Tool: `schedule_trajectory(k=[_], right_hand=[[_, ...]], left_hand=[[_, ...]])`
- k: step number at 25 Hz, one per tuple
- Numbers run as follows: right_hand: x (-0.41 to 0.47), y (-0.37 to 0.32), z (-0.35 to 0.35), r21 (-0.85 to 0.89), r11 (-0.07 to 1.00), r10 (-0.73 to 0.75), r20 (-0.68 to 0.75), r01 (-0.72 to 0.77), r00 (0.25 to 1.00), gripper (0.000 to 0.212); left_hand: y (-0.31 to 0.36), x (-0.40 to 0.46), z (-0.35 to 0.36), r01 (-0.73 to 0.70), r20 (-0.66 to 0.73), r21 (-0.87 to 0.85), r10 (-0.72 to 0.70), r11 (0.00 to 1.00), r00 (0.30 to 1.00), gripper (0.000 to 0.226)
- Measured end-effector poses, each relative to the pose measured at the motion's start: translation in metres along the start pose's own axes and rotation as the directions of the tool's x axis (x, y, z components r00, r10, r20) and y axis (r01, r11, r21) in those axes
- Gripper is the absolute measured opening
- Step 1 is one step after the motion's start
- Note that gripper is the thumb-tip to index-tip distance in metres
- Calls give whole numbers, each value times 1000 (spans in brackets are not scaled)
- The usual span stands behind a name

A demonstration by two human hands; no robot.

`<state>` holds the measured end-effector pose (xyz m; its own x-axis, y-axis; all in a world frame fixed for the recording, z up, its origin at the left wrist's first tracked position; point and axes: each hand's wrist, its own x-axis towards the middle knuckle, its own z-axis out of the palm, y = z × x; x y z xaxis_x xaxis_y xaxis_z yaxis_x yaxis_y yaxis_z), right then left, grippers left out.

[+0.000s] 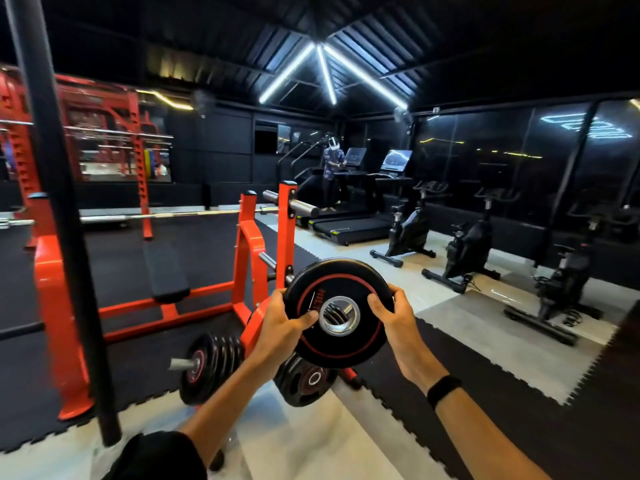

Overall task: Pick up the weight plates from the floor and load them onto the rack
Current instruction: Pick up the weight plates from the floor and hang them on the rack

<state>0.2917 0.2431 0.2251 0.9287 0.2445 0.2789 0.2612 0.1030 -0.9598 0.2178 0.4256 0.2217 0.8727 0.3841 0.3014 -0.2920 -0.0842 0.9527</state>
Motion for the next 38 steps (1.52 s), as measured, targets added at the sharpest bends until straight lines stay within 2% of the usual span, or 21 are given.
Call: schedule_trajectory(k=[7,12,16,27,31,38], right_hand=[[164,26,31,-48,998,-36,-3,35,999,32],[252,41,31,-9,999,-35,-13,35,999,31],[319,69,19,26,999,-37,7,37,999,31],[555,133,-19,64,996,-72,223,59,972,26],[616,156,-1,83,996,-61,306,37,950,31],[691,196,36,114,993,-72,341,34,937,32]], left_hand=[[-37,166,-10,-65,13,-25,66,998,998,26],[-55,261,4,-80,24,2,80,997,997,35],[-82,316,23,-69,4,23,69,997,998,32],[-141,489,100,-57,-229,106,80,993,970,30],[-151,533,97,-29,-346,172,87,985,934,32],[-186,606,78,1,-379,232,89,973,921,34]])
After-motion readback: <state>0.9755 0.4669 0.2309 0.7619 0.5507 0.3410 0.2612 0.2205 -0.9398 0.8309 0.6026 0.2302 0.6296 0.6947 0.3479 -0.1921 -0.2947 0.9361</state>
